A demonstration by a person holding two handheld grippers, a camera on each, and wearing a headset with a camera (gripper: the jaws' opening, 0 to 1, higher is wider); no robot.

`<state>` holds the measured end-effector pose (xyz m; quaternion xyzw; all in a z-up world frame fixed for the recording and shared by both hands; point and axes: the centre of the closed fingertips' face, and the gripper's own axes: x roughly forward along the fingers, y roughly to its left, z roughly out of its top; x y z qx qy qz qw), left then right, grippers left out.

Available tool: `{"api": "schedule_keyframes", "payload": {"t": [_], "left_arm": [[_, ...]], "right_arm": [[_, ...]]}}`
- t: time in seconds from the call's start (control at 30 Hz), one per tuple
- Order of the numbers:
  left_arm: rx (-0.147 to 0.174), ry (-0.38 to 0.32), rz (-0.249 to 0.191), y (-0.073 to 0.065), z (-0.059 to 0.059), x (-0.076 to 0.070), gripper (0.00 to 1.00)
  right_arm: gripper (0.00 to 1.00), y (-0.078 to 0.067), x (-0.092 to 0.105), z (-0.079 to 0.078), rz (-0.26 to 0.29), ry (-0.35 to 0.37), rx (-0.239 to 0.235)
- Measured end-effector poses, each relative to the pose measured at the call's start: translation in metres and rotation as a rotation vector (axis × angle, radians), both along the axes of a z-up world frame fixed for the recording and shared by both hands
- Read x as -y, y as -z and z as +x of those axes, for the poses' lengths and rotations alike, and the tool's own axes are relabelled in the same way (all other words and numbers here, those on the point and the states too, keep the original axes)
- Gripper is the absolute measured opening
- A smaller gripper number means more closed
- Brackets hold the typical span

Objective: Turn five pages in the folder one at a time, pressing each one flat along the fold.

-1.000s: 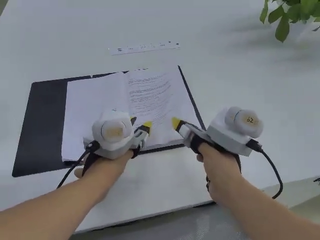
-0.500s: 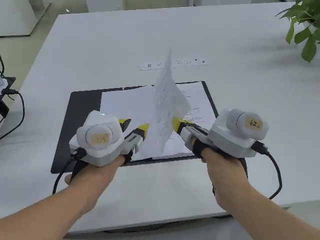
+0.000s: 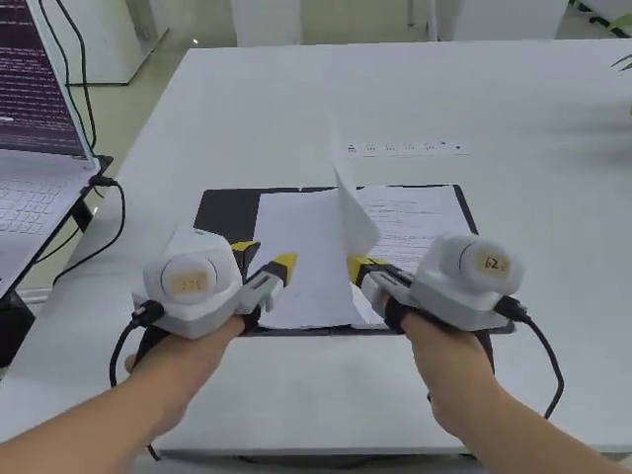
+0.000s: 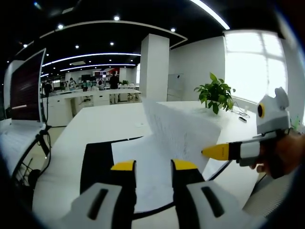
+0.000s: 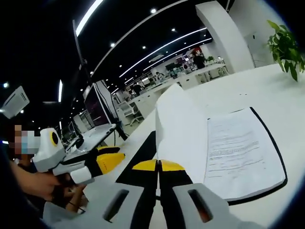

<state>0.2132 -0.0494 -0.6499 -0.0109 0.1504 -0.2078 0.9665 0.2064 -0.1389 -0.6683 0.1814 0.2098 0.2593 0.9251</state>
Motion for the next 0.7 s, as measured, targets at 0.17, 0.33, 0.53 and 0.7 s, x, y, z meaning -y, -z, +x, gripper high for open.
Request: {"api": "schedule_keyframes", "payload": {"t": [0.17, 0.33, 0.53, 0.7], "left_arm": [[0.009, -0.011, 0.0, -0.004, -0.003, -0.013, 0.28], [0.007, -0.028, -0.005, -0.005, -0.005, -0.027, 0.28], [-0.003, -0.042, -0.003, -0.002, -0.01, -0.04, 0.27], [-0.013, -0.058, -0.006, 0.0, -0.012, -0.049, 0.26]], "right_arm": [[0.0, 0.01, -0.017, 0.0, -0.056, -0.037, -0.007], [0.0, 0.023, -0.033, 0.002, -0.101, -0.066, -0.019], [0.0, 0.043, -0.051, 0.002, -0.172, -0.114, -0.049], [0.0, 0.061, -0.061, 0.002, -0.236, -0.153, -0.068]]}}
